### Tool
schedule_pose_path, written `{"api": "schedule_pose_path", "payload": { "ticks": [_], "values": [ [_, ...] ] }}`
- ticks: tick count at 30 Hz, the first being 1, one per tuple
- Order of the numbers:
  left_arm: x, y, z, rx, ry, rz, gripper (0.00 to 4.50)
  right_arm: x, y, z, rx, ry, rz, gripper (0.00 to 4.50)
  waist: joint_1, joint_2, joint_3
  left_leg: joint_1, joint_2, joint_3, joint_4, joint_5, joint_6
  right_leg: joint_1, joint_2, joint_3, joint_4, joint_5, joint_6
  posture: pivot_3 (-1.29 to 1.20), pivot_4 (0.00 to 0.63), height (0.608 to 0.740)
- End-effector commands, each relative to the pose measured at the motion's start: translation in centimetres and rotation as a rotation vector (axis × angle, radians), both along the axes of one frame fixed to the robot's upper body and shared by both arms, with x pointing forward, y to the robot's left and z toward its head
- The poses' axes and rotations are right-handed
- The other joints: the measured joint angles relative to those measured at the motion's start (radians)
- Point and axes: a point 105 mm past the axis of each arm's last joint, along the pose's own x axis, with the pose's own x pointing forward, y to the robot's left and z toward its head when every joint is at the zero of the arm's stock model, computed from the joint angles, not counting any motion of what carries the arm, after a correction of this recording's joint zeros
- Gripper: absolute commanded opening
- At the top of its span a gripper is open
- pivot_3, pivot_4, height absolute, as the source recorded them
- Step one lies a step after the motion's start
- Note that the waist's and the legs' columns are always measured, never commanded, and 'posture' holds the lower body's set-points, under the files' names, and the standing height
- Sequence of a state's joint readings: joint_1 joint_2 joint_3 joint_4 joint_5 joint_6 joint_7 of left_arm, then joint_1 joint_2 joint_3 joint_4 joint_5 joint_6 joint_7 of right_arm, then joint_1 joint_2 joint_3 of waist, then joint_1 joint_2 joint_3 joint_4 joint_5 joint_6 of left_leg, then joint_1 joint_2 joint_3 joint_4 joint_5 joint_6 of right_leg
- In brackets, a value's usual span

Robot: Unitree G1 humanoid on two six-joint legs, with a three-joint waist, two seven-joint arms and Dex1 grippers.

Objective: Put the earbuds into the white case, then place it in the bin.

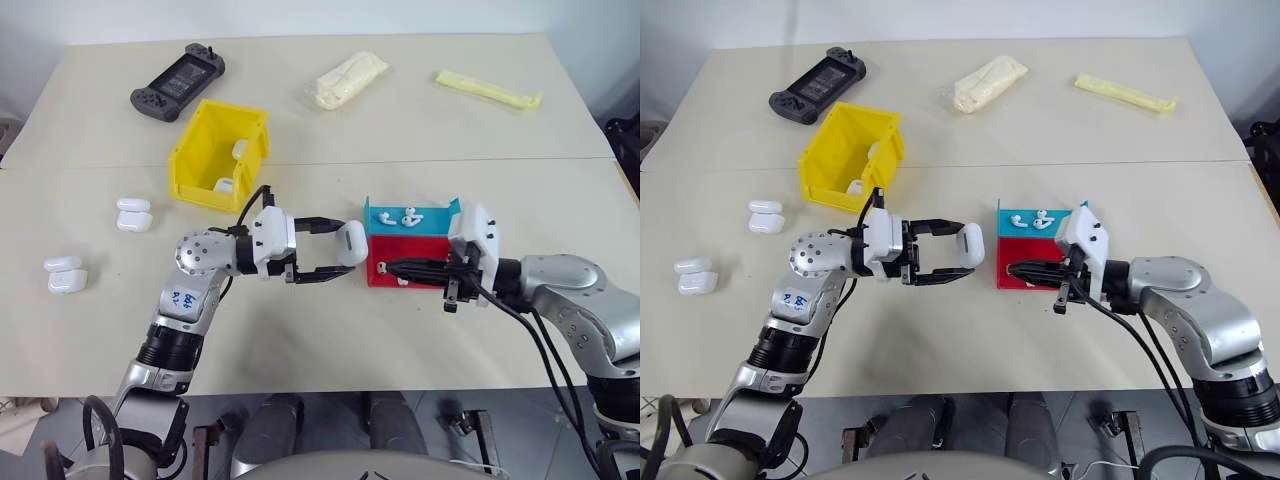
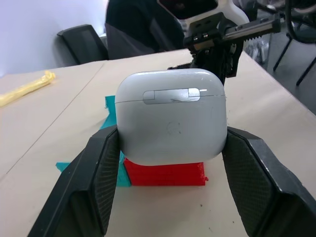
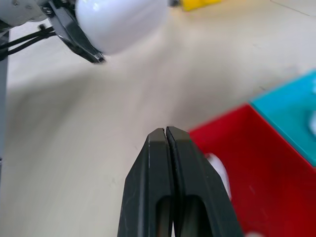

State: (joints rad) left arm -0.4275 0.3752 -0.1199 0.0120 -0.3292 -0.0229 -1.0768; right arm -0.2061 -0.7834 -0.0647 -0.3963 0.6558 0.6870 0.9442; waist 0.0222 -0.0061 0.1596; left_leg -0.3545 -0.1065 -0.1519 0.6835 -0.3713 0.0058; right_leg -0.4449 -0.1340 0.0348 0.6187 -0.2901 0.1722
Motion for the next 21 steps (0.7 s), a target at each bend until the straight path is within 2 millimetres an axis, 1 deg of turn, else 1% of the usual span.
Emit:
{"api": "schedule_pose_path", "payload": {
  "ticks": [1, 3, 5, 8, 10, 12, 13, 15, 16, 18, 21],
  "values": [
    [-0.5, 3.7, 1.0, -0.110, -0.004, 0.159, 2.76, -1.3, -1.3, 2.0, 0.074, -0.105, -0.002, 0.63, -0.001, 0.000, 0.000, 0.000, 0.000, 0.000, -0.001, 0.000, 0.000, 0.000, 0.000, 0.000, 0.000, 0.000, 0.000, 0.00, 0.150, 0.740],
    [-0.4, 5.4, 0.6, -0.122, 0.014, 0.284, 2.76, -1.5, -1.7, 2.9, 0.114, -0.202, -0.012, 1.23, 0.000, 0.000, 0.000, 0.000, 0.000, 0.000, -0.001, 0.000, 0.000, 0.000, 0.000, 0.000, 0.000, 0.000, 0.000, 0.00, 0.150, 0.740],
    [-0.2, 6.7, 0.3, -0.128, 0.043, 0.385, 2.76, -1.7, -2.2, 3.3, 0.142, -0.239, -0.029, 1.95, 0.004, 0.000, 0.000, 0.000, 0.000, 0.000, 0.000, 0.000, 0.000, 0.000, 0.000, 0.000, -0.001, 0.000, 0.000, 0.00, 0.150, 0.740],
    [0.4, 9.2, 0.4, -0.173, 0.077, 0.565, 2.76, -2.1, -2.8, 3.2, 0.128, -0.285, -0.040, 2.93, 0.014, 0.000, 0.000, 0.001, -0.001, 0.000, 0.001, 0.000, 0.000, 0.001, -0.001, 0.000, -0.002, 0.000, 0.000, 0.00, 0.150, 0.740],
    [0.8, 11.0, 0.5, -0.208, 0.114, 0.675, 2.76, -2.0, -2.9, 3.6, 0.138, -0.335, -0.049, 3.67, 0.015, 0.000, 0.000, 0.001, -0.001, 0.000, 0.001, 0.000, 0.000, 0.001, -0.001, 0.000, -0.002, 0.000, 0.000, 0.00, 0.150, 0.740],
    [1.1, 12.1, 0.8, -0.249, 0.143, 0.736, 2.76, -1.9, -2.8, 4.0, 0.146, -0.385, -0.063, 4.31, 0.014, 0.000, 0.000, 0.001, -0.001, 0.000, 0.001, 0.000, 0.000, 0.001, 0.000, 0.000, -0.002, 0.000, 0.000, 0.00, 0.150, 0.740],
    [1.6, 12.8, 1.1, -0.276, 0.157, 0.788, 2.76, -1.7, -2.6, 4.1, 0.149, -0.408, -0.074, 4.48, 0.014, 0.000, 0.000, 0.001, 0.000, 0.000, 0.001, 0.000, 0.000, 0.001, 0.000, 0.000, -0.002, 0.000, 0.000, 0.00, 0.150, 0.740],
    [2.8, 13.9, 1.9, -0.320, 0.180, 0.862, 2.76, -1.4, -2.5, 4.2, 0.157, -0.433, -0.101, 4.48, 0.011, 0.000, 0.000, 0.001, 0.000, 0.000, 0.001, 0.000, 0.000, 0.001, 0.000, 0.000, -0.002, 0.000, 0.000, 0.00, 0.150, 0.740],
    [3.6, 14.3, 2.7, -0.354, 0.169, 0.887, 2.76, -1.2, -2.6, 4.1, 0.164, -0.438, -0.121, 4.48, 0.015, 0.000, 0.000, 0.001, 0.000, 0.000, 0.001, 0.000, 0.000, 0.001, 0.000, 0.000, -0.001, 0.000, 0.000, 0.00, 0.150, 0.740],
    [5.2, 14.7, 3.8, -0.372, 0.160, 0.919, 2.76, -1.1, -2.7, 3.8, 0.165, -0.436, -0.142, 4.48, 0.023, -0.001, 0.000, 0.001, -0.001, 0.000, 0.001, 0.000, 0.000, 0.001, 0.000, 0.000, -0.001, 0.000, 0.000, 0.00, 0.150, 0.740],
    [7.9, 15.3, 4.7, -0.344, 0.122, 0.978, 2.76, -1.2, -2.3, 3.5, 0.164, -0.429, -0.144, 4.48, 0.024, -0.001, 0.000, 0.001, -0.001, 0.000, 0.001, 0.000, 0.000, 0.001, -0.001, 0.000, 0.001, 0.000, 0.000, 0.00, 0.150, 0.740]
  ]
}}
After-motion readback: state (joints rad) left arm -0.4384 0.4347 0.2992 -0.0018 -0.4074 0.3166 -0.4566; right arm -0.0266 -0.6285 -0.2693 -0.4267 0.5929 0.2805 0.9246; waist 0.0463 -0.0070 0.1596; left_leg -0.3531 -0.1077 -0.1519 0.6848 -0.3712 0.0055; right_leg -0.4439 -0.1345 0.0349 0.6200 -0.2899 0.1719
